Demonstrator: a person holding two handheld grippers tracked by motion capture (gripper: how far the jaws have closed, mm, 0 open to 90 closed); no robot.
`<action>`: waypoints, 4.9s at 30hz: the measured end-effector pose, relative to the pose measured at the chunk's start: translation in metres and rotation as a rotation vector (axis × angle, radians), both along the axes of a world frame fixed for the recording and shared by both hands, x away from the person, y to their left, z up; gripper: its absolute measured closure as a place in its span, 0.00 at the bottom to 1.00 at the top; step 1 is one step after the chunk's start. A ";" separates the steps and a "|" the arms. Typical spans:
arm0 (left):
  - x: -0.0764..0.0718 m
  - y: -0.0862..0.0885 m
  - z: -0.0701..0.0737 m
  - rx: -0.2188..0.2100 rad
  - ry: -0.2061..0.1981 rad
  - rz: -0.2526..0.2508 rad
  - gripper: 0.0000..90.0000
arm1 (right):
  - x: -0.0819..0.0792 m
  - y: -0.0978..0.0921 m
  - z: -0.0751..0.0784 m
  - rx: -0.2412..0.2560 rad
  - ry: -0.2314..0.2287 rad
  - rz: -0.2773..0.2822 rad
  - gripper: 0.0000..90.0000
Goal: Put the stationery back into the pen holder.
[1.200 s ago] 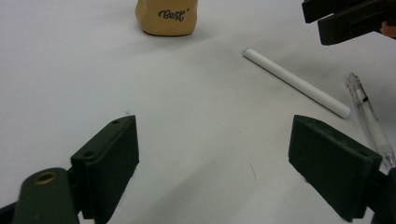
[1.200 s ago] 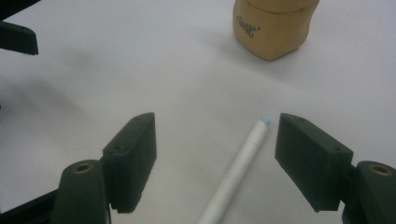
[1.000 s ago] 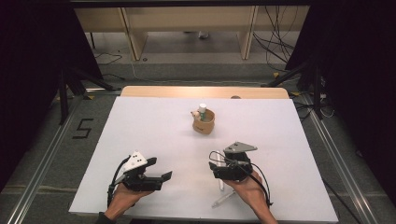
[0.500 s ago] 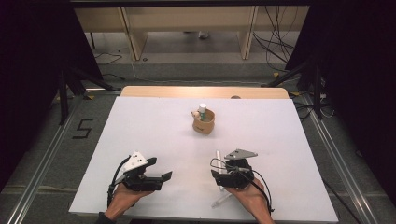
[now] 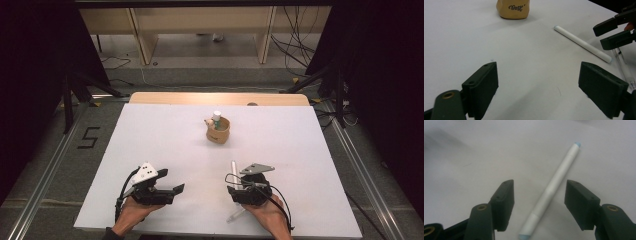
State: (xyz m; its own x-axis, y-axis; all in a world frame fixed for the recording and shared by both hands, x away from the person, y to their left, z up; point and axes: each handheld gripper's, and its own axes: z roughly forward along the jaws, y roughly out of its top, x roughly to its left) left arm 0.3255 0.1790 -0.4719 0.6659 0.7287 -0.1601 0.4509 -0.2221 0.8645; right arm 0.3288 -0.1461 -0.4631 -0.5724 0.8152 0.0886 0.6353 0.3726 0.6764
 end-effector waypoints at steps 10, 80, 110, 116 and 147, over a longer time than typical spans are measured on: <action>0.000 0.000 0.000 0.001 -0.001 0.001 0.17 | -0.003 0.002 -0.006 -0.028 0.015 -0.003 0.53; 0.000 -0.001 -0.001 0.004 0.009 -0.003 0.17 | -0.007 0.000 -0.007 0.038 -0.083 -0.083 0.88; 0.027 -0.034 0.033 -0.282 0.202 -0.060 0.20 | -0.033 0.015 0.013 0.210 -0.289 0.059 0.88; 0.036 -0.044 0.038 -0.309 0.240 -0.081 0.23 | -0.038 0.019 0.013 0.219 -0.328 0.078 0.88; 0.057 -0.047 0.039 -0.555 0.411 -0.091 0.64 | -0.047 0.028 0.010 0.231 -0.396 0.100 0.88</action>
State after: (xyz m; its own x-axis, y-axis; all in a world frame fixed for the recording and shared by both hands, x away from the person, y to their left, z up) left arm 0.3825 0.1315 -0.4329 0.5261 0.4106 -0.7448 0.7664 0.1507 0.6244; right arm 0.2818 -0.1178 -0.4530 -0.6732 0.7392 0.0203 0.2800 0.2294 0.9322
